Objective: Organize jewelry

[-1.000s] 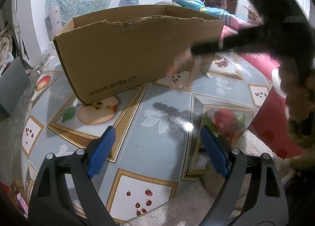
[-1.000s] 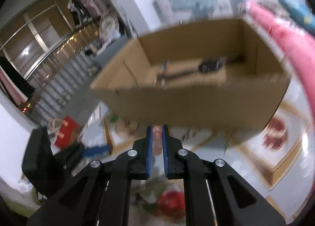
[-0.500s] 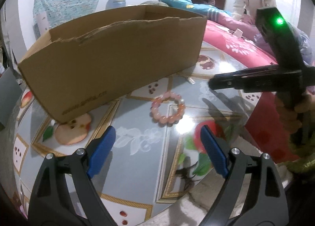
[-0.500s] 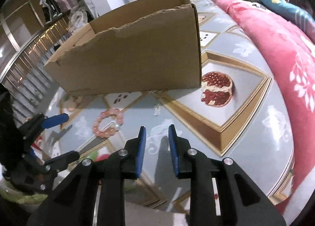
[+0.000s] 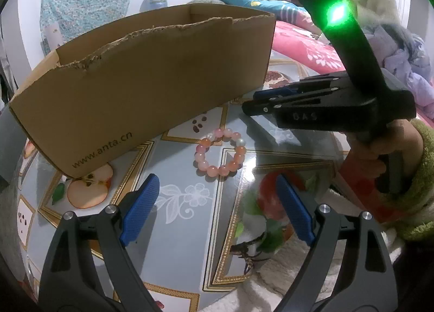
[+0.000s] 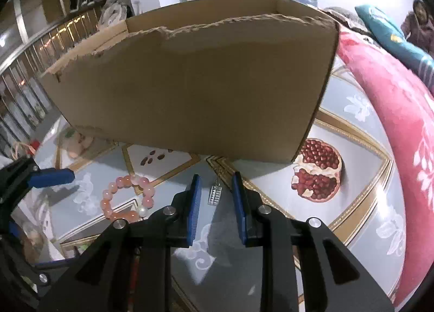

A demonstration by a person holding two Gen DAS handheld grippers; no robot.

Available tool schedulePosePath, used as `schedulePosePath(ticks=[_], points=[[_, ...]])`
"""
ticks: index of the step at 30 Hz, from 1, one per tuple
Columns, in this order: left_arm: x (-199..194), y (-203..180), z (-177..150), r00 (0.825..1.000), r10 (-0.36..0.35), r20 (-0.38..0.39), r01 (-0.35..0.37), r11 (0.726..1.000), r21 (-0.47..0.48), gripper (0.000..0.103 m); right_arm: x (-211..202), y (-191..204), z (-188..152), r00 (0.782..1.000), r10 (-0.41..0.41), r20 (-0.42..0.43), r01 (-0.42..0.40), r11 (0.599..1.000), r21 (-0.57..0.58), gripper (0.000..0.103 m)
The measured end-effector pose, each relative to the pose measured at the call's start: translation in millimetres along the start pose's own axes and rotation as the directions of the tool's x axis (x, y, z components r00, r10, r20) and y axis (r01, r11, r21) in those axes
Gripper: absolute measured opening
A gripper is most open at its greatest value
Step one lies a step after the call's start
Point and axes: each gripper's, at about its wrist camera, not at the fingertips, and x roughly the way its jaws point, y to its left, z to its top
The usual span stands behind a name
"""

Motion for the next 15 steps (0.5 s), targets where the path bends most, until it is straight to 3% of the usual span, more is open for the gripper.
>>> schedulePosePath(ticks=[15], points=[[-10.8,2.2,-1.4,0.999,-0.003,0.032,0.003,1.000,-0.002,0.084,0.5,5.0,-0.2,0.999,-0.030,-0.015,0.030,1.000,0.000,0.024]])
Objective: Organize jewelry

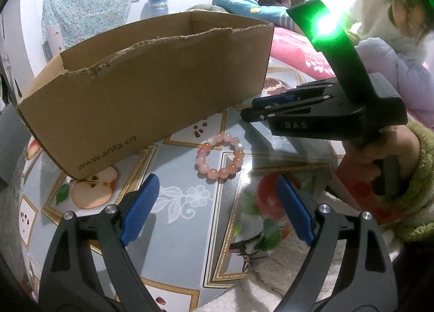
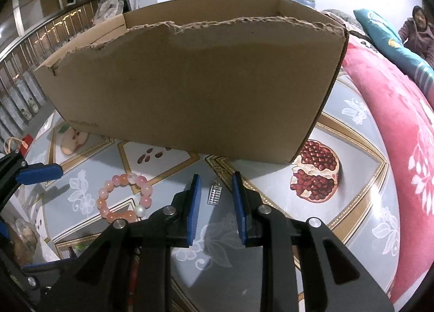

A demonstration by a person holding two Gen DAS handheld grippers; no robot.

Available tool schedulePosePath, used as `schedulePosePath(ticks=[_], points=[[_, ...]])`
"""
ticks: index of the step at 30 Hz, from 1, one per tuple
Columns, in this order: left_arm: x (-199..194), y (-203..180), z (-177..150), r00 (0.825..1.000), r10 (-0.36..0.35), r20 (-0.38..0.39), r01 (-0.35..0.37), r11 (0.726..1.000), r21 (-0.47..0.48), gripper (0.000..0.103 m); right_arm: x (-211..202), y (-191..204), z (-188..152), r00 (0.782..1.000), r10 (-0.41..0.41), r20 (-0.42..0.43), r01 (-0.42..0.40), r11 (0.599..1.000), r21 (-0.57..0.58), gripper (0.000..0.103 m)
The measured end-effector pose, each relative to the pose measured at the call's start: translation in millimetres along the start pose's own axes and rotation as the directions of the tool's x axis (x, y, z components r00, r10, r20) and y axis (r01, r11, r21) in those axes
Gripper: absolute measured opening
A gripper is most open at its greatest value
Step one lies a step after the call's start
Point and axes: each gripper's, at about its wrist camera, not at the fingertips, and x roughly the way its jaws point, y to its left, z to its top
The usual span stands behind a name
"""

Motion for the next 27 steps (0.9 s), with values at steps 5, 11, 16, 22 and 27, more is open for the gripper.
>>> schedulePosePath(ticks=[5,11,16,22,27], points=[[-2.9,2.5,-0.7,1.000,0.009,0.004,-0.009,1.000,-0.001,0.084,0.9,-1.2,1.5,1.000,0.003,-0.006,-0.003,1.000,0.011,0.023],[-5.1,9.4,-1.2,1.000,0.007,0.016,-0.006,1.000,-0.031,0.084,2.0,-0.6,2.7,1.000,-0.006,-0.011,0.006,1.000,0.011,0.023],[-9.0,8.7,-3.8,1.000,0.005,0.022,-0.005,1.000,-0.021,0.084,2.4,-0.2,3.5,1.000,-0.008,-0.013,0.008,1.000,0.016,0.023],[-11.4,10.2,-5.4,1.000,0.004,0.028,-0.004,1.000,-0.029,0.084,2.4,0.5,3.9,1.000,-0.012,-0.017,0.013,1.000,0.019,0.023],[-12.0,10.7,-5.7,1.000,0.005,0.030,-0.004,1.000,-0.029,0.084,2.3,1.7,3.8,1.000,-0.018,-0.017,0.018,1.000,0.018,0.021]])
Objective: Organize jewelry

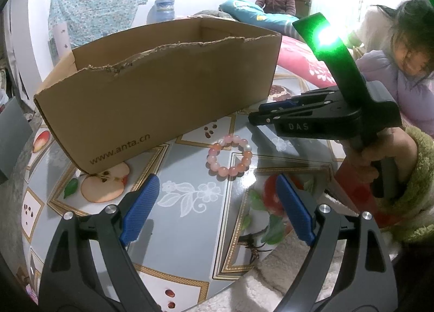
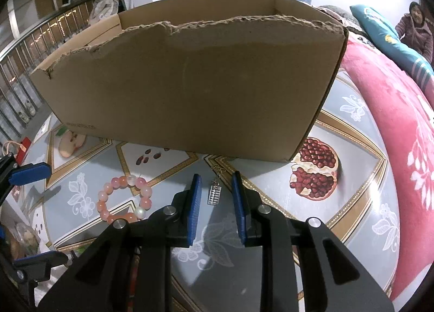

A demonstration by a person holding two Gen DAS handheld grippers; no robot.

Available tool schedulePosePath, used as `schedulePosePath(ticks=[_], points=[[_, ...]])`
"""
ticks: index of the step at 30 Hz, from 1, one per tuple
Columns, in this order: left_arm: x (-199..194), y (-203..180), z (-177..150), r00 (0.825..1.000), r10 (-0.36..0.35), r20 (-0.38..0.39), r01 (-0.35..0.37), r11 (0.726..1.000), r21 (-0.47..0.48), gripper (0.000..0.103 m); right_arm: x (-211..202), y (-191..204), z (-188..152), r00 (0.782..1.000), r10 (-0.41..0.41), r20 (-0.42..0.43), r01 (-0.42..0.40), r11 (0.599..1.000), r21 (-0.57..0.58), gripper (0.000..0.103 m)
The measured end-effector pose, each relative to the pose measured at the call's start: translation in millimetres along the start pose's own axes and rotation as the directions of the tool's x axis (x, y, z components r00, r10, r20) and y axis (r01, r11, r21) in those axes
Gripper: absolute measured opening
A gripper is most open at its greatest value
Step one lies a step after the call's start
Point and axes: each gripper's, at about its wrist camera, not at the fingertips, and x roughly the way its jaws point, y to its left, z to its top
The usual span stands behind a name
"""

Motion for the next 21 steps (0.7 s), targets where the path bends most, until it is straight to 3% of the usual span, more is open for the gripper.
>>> schedulePosePath(ticks=[12,21], points=[[-1.3,1.0,-0.8,1.000,0.000,0.001,0.000,1.000,0.000,0.084,-0.7,-5.7,-1.8,1.000,0.022,-0.005,-0.022,0.999,0.032,0.009],[-2.2,1.8,-0.2,1.000,0.003,0.001,-0.003,1.000,0.002,0.084,-0.6,-9.0,-3.0,0.999,0.043,-0.004,-0.042,0.997,0.067,0.008]])
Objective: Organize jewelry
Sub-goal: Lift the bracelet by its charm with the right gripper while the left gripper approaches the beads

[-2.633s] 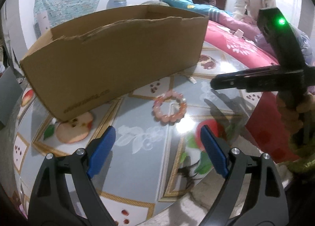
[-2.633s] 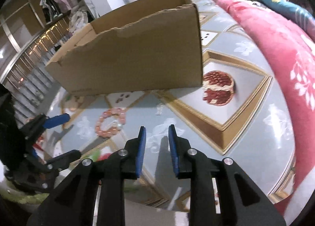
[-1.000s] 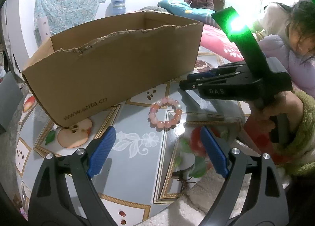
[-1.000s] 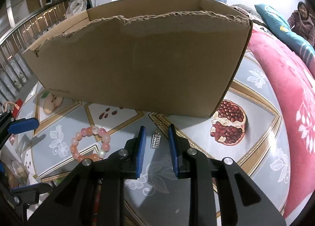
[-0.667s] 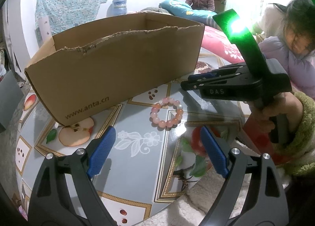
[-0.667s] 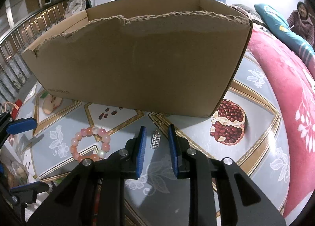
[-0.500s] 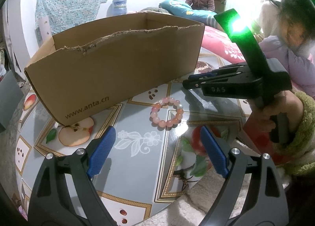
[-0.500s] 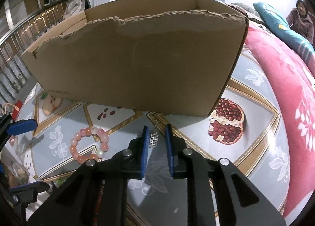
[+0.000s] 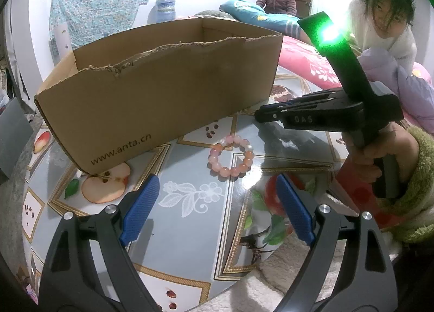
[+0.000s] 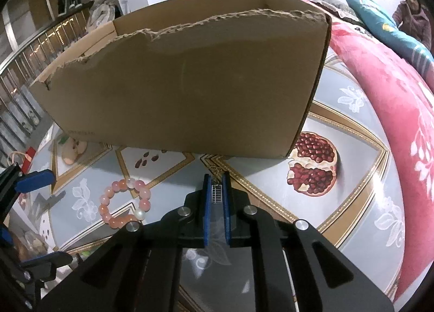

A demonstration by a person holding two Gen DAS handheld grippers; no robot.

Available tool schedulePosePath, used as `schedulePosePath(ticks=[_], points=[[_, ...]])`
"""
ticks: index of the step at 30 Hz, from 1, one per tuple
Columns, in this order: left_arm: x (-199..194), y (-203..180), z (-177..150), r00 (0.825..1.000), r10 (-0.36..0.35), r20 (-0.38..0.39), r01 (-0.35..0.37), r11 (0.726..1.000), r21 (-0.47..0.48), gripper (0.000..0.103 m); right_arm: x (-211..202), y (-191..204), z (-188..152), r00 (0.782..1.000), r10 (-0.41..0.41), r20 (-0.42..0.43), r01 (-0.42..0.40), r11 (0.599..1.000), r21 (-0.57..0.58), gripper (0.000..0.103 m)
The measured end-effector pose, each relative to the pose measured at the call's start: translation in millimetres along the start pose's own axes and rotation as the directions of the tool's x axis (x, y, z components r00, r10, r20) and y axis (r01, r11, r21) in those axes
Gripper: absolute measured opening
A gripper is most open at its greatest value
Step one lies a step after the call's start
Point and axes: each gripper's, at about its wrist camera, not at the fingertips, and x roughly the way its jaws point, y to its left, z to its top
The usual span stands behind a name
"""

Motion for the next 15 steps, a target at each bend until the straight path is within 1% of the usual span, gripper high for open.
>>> schedulePosePath(ticks=[15], points=[[-0.4,0.9,0.9,1.000,0.002,0.000,-0.002,1.000,0.003,0.084,-0.4,-5.8,0.5,0.999,0.044,-0.007,-0.043,0.998,0.048,0.008]])
